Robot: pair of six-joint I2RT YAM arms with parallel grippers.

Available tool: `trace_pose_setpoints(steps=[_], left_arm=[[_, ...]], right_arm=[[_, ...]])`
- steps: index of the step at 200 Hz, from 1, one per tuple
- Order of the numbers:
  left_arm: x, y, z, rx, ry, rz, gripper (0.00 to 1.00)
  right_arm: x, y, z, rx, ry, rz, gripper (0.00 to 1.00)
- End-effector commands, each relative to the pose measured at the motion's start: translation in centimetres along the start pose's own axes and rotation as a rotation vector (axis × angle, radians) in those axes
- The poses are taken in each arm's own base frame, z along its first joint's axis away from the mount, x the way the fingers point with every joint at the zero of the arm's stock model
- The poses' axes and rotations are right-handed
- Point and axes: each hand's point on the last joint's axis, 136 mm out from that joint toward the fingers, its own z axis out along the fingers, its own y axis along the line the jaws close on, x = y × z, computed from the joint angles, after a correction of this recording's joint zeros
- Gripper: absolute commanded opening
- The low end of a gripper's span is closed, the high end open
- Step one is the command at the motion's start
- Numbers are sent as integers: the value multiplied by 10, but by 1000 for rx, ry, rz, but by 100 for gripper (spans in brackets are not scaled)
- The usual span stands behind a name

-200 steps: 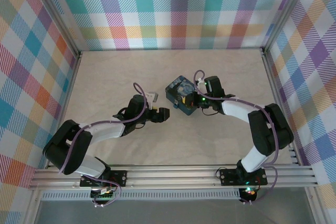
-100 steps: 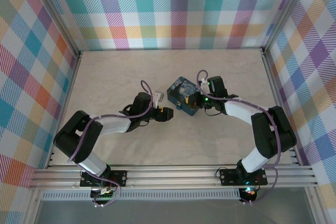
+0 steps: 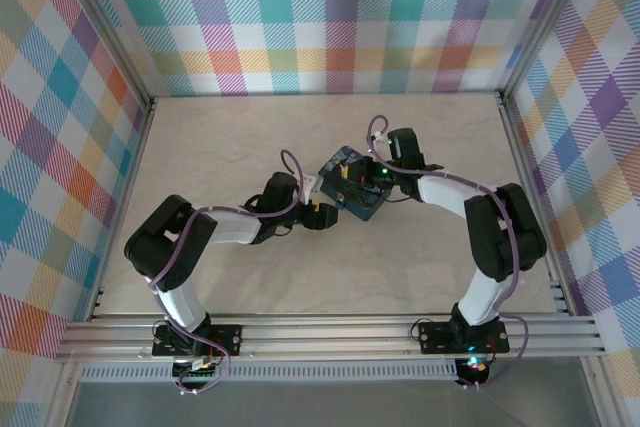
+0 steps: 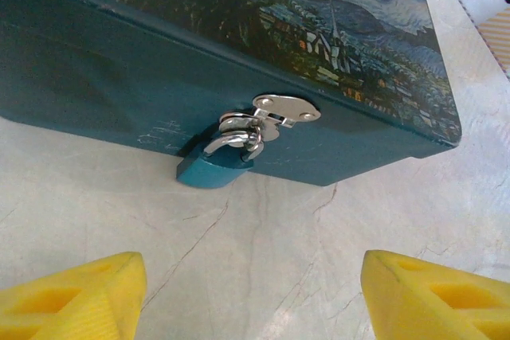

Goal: Unlock a padlock with a key

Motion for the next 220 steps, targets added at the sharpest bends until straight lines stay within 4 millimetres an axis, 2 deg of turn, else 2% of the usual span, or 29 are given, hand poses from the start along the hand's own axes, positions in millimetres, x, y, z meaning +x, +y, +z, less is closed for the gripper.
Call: trace_pose_setpoints(steps=[1,50,100,220], left_arm=[[-12,-12,5,50,-28,43,71],[-9,-8,13,51,-12,36,69],[-8,-2,22,38,-7,49,69],[-9,9,42,21,9,101,66]], right_arm=[[-9,3,4,-12,2,-11,0],[6,-19,18,29,65,39,0],[22,-37,20,80,110,55,0],[28,-37,20,75,116,56,0]])
